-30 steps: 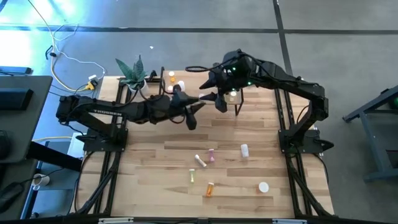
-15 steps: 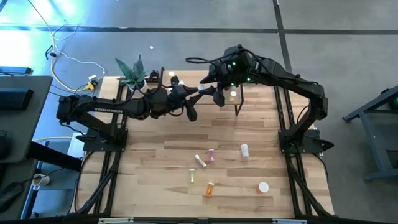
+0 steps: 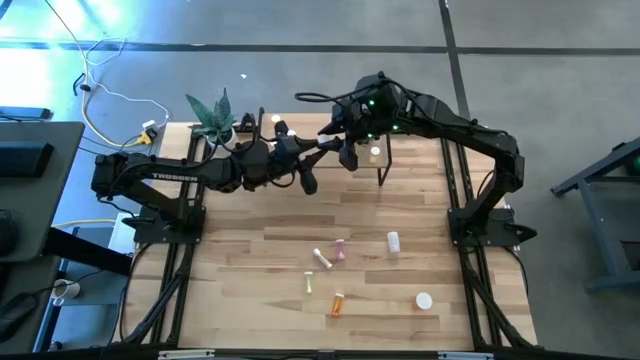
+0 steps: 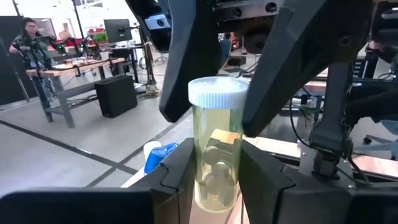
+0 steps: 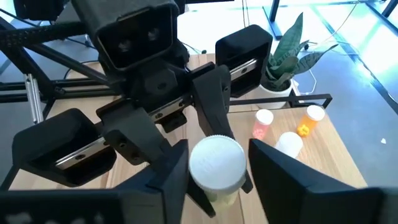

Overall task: Pick and place medicine bottles onto shelf by color
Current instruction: Put the left yellow pill bottle on the shelf

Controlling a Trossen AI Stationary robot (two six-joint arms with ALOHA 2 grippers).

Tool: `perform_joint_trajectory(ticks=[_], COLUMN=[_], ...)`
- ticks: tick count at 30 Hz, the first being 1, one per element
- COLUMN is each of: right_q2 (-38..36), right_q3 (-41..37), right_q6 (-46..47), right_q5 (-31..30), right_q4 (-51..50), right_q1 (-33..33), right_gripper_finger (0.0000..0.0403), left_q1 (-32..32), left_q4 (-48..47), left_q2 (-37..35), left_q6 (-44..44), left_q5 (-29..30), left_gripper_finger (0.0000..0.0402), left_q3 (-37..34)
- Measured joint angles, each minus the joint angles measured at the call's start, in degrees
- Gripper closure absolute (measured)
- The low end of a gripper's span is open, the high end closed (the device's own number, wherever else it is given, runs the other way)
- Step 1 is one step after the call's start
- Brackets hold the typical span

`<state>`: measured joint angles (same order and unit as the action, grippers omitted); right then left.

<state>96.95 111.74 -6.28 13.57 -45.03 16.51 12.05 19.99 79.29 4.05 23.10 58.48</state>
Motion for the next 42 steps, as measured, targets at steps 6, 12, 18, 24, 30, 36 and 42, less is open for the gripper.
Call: perform_joint_trajectory(ticks=[6, 12, 18, 24, 30, 36, 42], right_q2=[0.2, 0.2, 0.3, 0.6, 1.7, 2.9, 5.2], right_q3=[0.0, 0.0, 0.0, -0.1, -0.1, -0.1, -0.1], right_q6=[0.0, -0.2, -0.2, -0.1, -0.2, -0.2, 0.1], right_q5=[0.0, -0.1, 0.1, 0.4, 0.1, -0.1, -1.1], right_q4=[-0.1, 0.0, 0.6, 1.3, 1.6, 6.7, 12.6], right_q1=[0.0, 0.0, 1.2, 3.0, 4.5, 6.3, 8.3], right_gripper_finger=[0.0302, 0.0303, 0.0301, 0.03, 0.03, 0.03, 0.03], left_q1=[0.4, 1.3, 2.1, 2.6, 2.7, 2.7, 5.1], left_q4=[0.0, 0.0, 0.0, -0.5, -2.0, -8.1, -14.4], left_q2=[0.0, 0.0, 0.0, 0.0, 0.0, -2.0, -6.6], left_q6=[0.7, 0.7, 0.7, 1.7, 2.4, 0.3, -0.9], left_q5=[0.5, 0.2, 0.0, -0.1, 1.4, 7.7, 11.0], left_gripper_finger=[0.0307, 0.0307, 0.0307, 0.0285, 0.0224, 0.0179, 0.0175], left_q3=[0.0, 0.0, 0.0, 0.0, 0.0, -0.1, 0.0])
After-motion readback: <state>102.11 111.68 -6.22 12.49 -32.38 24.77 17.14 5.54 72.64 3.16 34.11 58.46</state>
